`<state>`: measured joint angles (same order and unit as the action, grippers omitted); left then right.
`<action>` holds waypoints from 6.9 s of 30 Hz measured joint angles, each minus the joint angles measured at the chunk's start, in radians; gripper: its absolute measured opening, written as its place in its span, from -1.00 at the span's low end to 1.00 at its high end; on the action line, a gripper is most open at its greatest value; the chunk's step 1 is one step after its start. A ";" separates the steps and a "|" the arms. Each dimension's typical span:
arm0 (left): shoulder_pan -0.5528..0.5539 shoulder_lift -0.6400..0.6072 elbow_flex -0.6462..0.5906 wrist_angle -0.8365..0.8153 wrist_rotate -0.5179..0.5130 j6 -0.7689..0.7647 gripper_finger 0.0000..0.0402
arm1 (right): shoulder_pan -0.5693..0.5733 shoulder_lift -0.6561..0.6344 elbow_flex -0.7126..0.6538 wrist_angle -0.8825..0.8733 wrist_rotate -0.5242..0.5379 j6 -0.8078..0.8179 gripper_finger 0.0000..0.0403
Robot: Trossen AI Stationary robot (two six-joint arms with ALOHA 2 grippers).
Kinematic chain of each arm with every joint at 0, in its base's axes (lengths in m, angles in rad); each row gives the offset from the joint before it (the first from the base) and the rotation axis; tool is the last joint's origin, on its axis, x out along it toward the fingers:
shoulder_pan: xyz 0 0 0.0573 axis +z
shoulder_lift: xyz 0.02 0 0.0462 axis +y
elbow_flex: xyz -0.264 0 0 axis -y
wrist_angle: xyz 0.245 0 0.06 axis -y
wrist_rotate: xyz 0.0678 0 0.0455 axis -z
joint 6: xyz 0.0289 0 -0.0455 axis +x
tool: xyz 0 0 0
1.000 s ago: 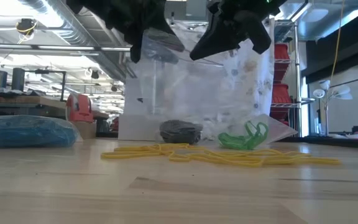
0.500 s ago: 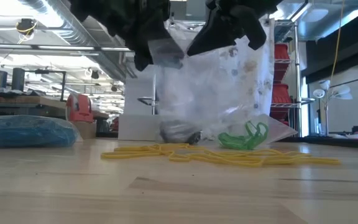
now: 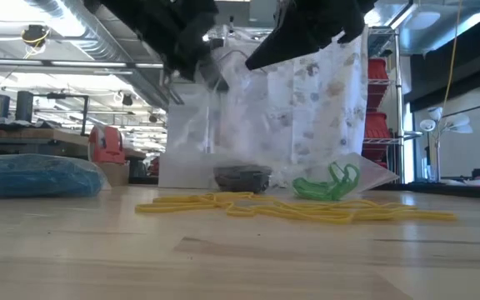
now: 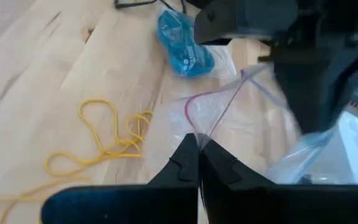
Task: Sort rubber bands
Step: Open the transparent zip bag, then put the yellow rubber band into the transparent zip bag
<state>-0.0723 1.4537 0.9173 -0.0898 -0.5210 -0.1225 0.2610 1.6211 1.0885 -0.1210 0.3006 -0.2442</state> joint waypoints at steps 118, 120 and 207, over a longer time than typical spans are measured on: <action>-0.139 -0.051 -0.076 -0.072 -0.118 -0.233 -1.00 | 0.041 -0.048 -0.088 -0.188 -0.080 0.501 -1.00; -0.140 -0.051 -0.076 -0.072 -0.118 -0.233 -1.00 | 0.041 -0.059 -0.073 -0.193 -0.072 0.489 -1.00; -0.091 -0.053 -0.074 -0.029 0.006 -0.439 -1.00 | -0.034 0.151 0.338 -0.279 0.173 0.083 -1.00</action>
<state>-0.1636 1.4006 0.8433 -0.1189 -0.5152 -0.5614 0.2273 1.7725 1.4269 -0.3997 0.4736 -0.1617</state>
